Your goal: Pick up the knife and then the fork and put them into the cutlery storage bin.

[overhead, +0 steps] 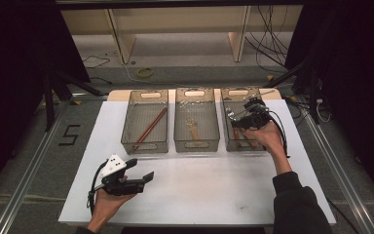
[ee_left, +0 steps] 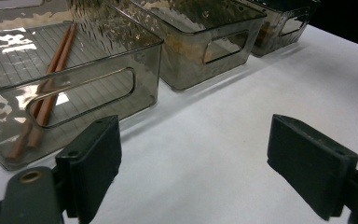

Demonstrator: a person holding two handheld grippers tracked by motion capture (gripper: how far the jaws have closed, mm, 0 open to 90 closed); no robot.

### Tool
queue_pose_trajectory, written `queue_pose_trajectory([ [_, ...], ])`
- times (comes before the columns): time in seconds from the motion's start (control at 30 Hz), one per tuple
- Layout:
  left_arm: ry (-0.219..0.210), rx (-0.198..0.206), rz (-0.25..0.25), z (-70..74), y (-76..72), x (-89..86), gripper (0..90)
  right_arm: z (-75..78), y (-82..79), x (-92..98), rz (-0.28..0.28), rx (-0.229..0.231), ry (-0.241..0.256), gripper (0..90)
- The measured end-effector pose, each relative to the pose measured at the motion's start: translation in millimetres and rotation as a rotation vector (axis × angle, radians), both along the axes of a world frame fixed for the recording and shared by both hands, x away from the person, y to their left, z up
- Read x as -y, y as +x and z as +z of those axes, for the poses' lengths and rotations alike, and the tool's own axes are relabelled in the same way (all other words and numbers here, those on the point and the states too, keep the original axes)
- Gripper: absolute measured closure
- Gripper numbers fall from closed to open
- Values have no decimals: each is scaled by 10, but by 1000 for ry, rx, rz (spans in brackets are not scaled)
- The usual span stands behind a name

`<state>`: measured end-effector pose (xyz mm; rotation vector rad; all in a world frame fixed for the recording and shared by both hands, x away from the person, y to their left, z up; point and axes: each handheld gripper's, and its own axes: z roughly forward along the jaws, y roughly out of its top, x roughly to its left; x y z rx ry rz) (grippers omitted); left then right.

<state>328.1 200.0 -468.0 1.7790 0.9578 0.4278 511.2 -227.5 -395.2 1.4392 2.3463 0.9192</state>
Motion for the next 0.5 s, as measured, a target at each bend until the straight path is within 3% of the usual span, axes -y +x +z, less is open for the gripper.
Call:
queue_pose_trajectory([
  [0.5,0,-1,-1,-3,1,4,170,49,-358,-69,48,101,87,369],
])
